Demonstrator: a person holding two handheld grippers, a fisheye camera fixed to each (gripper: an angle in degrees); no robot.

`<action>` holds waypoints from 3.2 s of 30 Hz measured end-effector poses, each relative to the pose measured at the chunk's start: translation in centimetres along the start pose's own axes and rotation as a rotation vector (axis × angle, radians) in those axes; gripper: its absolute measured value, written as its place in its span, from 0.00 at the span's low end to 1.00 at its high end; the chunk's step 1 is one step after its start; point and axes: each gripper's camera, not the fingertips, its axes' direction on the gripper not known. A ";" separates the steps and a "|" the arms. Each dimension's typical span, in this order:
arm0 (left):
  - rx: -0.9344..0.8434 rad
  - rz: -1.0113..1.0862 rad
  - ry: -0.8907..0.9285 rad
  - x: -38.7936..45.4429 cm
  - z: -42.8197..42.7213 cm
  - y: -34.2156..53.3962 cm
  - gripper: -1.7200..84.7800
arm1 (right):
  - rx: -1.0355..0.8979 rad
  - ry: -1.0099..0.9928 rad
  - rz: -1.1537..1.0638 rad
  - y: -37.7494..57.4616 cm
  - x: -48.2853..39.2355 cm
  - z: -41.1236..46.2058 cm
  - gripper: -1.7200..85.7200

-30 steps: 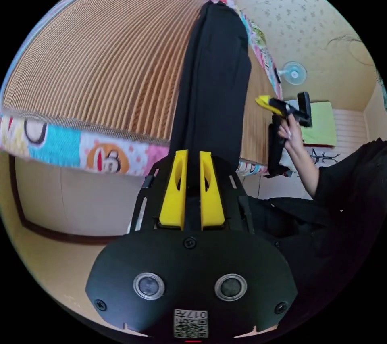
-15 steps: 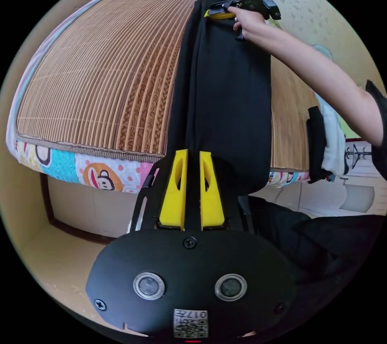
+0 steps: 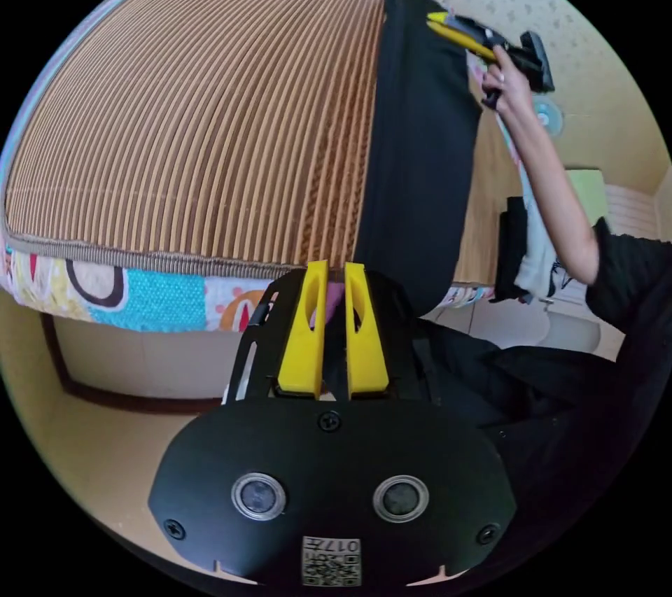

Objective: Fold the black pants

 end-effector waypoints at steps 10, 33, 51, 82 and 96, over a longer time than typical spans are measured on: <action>0.142 -0.007 0.331 -6.7 -3.1 -5.3 0.14 | -0.057 -0.250 0.419 23.9 10.9 -6.9 0.16; 0.141 0.576 0.812 4.6 -21.6 1.8 0.06 | 0.119 -0.902 0.173 19.8 3.8 -29.3 0.02; 0.411 0.478 0.511 17.6 -31.8 -1.8 0.07 | 0.085 -0.569 0.115 3.7 1.0 -44.5 0.02; -0.003 0.061 0.285 2.3 4.7 -11.5 0.17 | -0.128 -0.172 0.443 14.3 14.4 -17.6 0.17; 0.282 -0.198 -0.367 -17.0 -15.8 -4.2 0.15 | -0.185 -0.440 0.249 6.1 -11.8 4.2 0.14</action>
